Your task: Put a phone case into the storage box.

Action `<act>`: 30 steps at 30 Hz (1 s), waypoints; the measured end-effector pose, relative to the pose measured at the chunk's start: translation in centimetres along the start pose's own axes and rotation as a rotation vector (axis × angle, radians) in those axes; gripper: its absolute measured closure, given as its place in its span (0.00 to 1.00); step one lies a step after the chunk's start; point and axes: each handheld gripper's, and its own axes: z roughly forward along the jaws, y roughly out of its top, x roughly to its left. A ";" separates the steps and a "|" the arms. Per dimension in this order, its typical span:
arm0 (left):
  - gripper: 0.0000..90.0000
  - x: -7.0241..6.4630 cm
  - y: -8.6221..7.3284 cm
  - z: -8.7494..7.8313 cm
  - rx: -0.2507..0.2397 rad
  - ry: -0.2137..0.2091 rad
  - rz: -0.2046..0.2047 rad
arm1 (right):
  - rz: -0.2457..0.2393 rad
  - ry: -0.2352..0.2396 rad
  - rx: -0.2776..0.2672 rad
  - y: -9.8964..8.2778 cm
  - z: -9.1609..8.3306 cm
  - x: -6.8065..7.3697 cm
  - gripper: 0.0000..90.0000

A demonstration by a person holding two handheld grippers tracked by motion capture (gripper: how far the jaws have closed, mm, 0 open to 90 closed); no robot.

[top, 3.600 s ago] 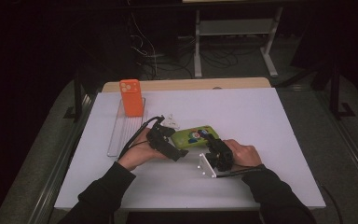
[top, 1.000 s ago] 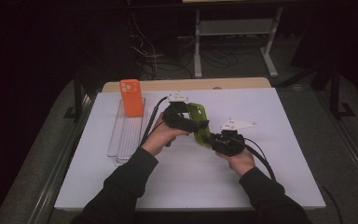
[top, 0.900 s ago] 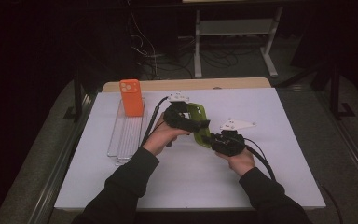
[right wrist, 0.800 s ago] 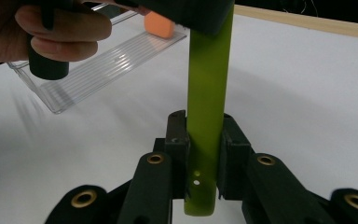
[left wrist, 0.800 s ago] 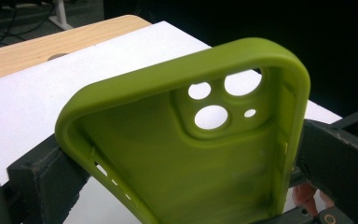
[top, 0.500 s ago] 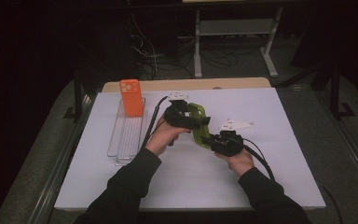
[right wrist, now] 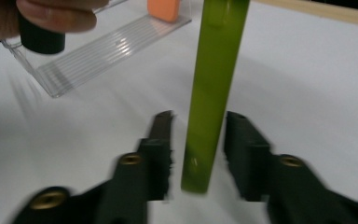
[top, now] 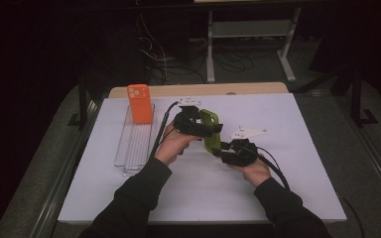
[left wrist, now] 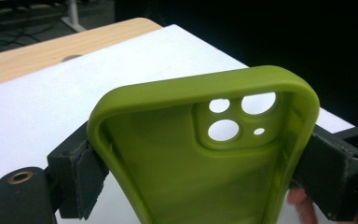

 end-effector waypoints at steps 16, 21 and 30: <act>0.15 2.9 3.4 -5.9 0.003 0.149 0.023 | -0.026 -0.039 0.139 -2.4 -2.6 -1.0 0.00; 0.15 4.1 4.6 -8.1 -0.006 0.205 0.031 | -0.042 -0.052 0.158 -3.4 -3.6 -1.1 0.00; 0.15 6.8 6.1 -12.0 -0.029 0.316 0.020 | -0.050 -0.069 0.154 -4.7 -5.0 -1.5 0.00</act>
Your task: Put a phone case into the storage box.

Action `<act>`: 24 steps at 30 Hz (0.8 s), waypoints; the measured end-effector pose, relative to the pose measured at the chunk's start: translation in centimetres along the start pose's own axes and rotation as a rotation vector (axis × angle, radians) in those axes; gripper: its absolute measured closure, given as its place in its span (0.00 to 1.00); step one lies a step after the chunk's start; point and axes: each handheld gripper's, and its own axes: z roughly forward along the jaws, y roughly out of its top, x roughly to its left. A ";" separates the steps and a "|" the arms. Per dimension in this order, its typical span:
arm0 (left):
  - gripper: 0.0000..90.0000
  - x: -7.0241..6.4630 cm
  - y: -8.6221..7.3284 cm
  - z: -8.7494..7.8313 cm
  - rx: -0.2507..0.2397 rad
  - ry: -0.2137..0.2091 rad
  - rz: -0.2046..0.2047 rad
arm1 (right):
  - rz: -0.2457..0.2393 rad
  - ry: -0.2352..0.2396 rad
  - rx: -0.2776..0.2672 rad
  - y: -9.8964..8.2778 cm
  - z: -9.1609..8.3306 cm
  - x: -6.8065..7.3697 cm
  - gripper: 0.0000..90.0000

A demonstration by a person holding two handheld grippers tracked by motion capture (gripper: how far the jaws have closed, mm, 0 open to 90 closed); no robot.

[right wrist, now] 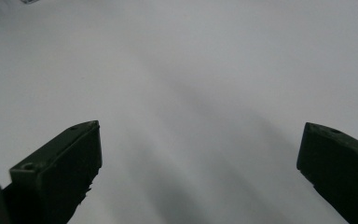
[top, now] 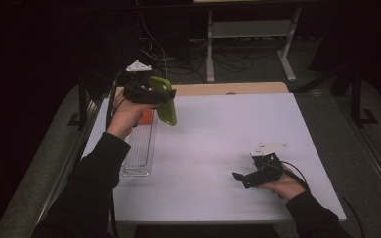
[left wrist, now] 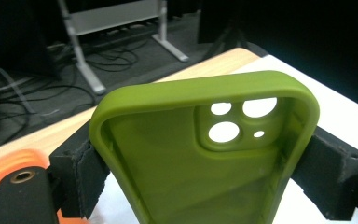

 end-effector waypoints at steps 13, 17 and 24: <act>0.16 5.8 -0.5 -1.8 0.004 0.145 -0.065 | 0.014 -0.015 -0.014 -0.6 -0.7 -0.6 0.00; 0.16 6.8 -1.4 -1.2 0.022 0.180 -0.097 | 0.022 -0.009 -0.008 -0.6 -0.6 -0.5 0.00; 0.16 8.0 -3.4 0.7 0.067 0.226 -0.122 | 0.020 -0.008 -0.008 -0.6 -0.6 -0.5 0.00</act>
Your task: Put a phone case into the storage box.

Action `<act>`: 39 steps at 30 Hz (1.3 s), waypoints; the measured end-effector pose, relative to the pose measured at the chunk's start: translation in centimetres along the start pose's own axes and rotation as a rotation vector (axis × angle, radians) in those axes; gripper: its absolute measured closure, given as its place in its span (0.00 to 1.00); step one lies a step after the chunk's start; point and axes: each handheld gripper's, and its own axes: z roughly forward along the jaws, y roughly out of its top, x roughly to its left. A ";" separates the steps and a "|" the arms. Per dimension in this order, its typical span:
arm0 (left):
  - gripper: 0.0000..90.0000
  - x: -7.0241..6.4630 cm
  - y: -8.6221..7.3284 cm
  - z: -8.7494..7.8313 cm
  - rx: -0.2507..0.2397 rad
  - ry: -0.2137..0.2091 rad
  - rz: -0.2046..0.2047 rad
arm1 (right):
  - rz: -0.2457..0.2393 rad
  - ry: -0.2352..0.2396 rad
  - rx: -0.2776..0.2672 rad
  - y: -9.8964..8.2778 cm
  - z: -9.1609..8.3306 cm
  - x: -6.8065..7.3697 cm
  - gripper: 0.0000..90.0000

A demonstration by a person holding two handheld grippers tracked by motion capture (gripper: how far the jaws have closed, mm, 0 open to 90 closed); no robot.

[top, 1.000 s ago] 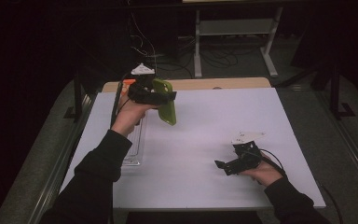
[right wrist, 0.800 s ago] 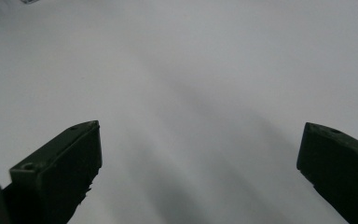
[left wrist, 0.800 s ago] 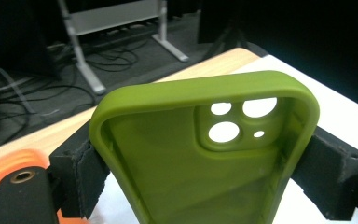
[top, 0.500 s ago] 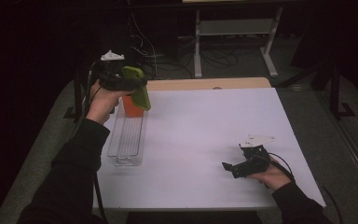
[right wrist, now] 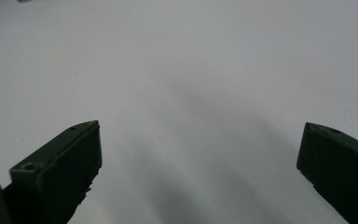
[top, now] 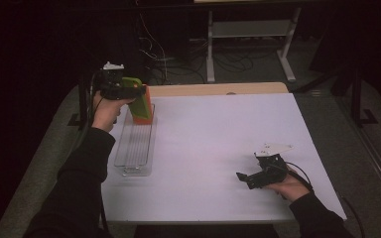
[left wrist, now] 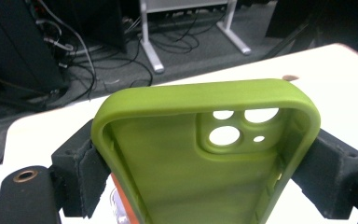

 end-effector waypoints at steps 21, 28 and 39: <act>0.15 0.3 -3.5 3.4 0.065 0.076 -0.027 | -0.019 0.003 -0.002 0.0 -0.1 -0.1 0.00; 0.14 0.3 -4.0 3.9 0.079 0.103 -0.018 | -0.022 0.007 -0.003 0.0 -0.1 0.0 0.00; 0.03 0.5 -3.7 3.5 0.057 0.105 -0.031 | -0.021 0.008 -0.008 0.1 -0.1 -0.1 0.00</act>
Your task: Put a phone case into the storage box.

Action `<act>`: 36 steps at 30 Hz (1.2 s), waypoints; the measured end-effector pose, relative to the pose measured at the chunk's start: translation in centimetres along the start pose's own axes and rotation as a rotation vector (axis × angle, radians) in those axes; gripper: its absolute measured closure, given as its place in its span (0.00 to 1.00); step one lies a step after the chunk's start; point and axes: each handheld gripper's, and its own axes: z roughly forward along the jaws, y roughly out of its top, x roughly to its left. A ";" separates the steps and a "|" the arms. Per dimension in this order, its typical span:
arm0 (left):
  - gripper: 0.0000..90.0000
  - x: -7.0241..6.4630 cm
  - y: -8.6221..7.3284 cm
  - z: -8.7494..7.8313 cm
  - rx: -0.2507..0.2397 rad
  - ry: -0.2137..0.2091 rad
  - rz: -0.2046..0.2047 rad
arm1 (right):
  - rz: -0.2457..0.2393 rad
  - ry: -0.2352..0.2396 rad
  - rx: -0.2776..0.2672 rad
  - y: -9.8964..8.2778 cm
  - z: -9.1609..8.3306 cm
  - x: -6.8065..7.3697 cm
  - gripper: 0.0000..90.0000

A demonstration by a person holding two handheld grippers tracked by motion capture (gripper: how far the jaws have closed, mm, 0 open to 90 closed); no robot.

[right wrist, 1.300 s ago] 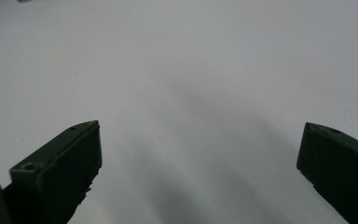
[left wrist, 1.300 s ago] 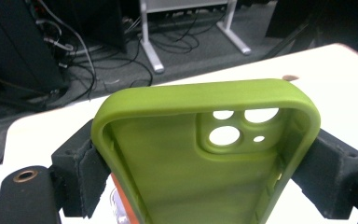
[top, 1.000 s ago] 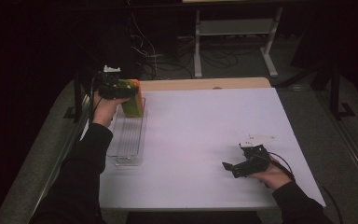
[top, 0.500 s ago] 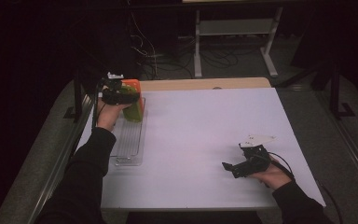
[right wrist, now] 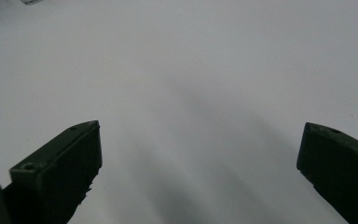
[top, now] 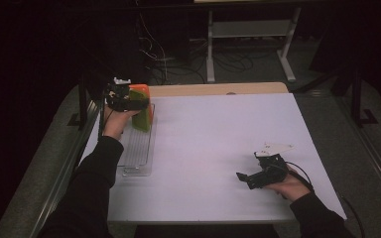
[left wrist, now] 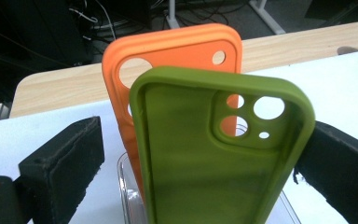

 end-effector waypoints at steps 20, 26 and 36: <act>0.02 -0.2 0.9 -3.5 -0.037 -0.116 0.037 | 0.001 0.002 -0.003 0.1 0.0 0.0 0.00; 0.02 -1.0 0.1 -5.4 -0.027 -0.217 0.098 | 0.007 0.004 -0.005 0.2 -0.1 0.0 0.00; 0.02 -2.3 -1.9 -7.8 -0.013 -0.342 0.178 | -0.006 -0.002 -0.007 0.2 -0.1 -0.1 0.00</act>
